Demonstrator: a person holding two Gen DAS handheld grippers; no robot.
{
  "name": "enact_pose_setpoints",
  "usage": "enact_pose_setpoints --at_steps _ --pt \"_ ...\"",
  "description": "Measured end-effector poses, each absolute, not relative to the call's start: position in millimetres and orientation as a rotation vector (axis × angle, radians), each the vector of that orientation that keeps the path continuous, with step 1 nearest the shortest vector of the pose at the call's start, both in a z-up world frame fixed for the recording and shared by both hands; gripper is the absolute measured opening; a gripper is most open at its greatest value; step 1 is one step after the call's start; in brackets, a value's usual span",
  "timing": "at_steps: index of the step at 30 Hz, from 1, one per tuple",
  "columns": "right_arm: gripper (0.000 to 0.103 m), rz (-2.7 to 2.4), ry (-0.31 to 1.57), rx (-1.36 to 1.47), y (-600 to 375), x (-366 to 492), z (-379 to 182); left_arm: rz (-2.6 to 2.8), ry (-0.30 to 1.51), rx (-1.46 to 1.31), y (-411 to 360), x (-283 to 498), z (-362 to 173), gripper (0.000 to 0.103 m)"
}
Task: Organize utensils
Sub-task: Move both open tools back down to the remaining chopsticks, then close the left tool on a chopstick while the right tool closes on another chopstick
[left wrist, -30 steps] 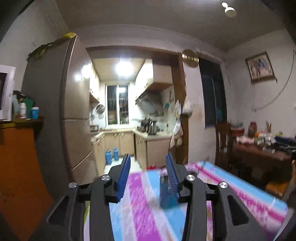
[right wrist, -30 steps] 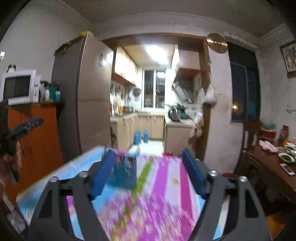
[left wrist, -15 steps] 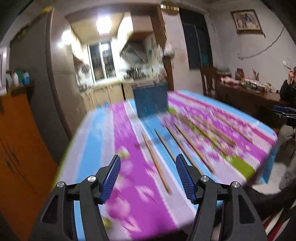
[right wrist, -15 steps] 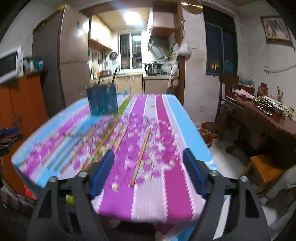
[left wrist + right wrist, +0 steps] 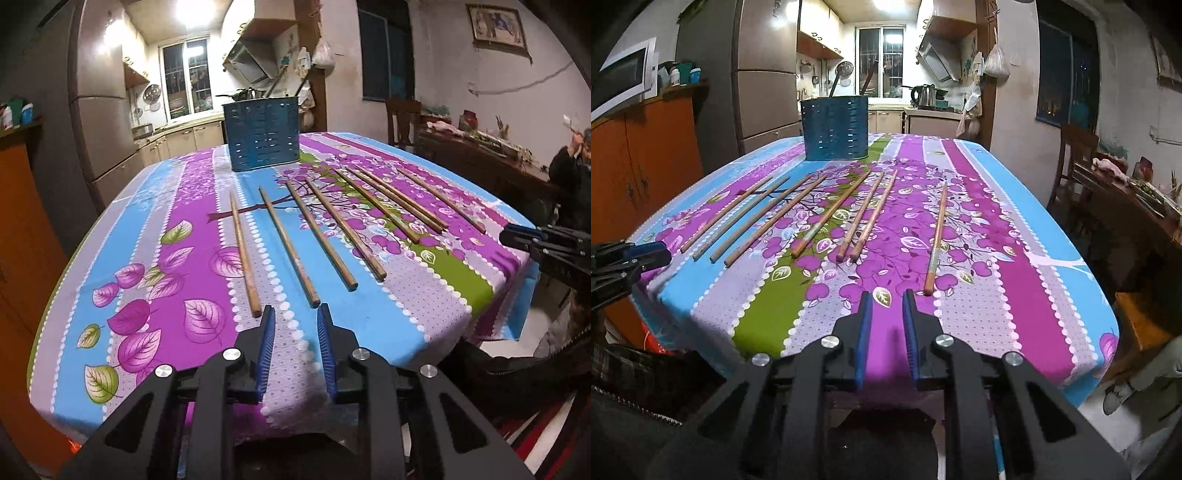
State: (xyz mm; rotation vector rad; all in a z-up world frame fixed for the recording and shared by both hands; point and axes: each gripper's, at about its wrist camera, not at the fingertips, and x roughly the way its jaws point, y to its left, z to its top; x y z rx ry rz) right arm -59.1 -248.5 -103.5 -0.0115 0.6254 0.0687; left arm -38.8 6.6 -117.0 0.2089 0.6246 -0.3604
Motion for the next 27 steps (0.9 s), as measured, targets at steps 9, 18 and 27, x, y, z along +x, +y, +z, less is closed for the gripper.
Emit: enact_pose_setpoints --at_steps 9,18,27 --pt "0.045 0.046 0.601 -0.019 -250.7 -56.1 -102.4 -0.336 0.62 0.285 -18.1 -15.3 -125.7 0.026" --pt "0.038 0.091 0.584 -0.032 -239.4 -35.8 -101.9 -0.306 0.623 0.236 -19.3 -3.0 -133.8 0.026" --pt "0.024 0.124 0.674 -0.026 -227.8 14.3 -114.8 -0.266 0.589 0.237 -25.8 -5.1 -135.7 0.026"
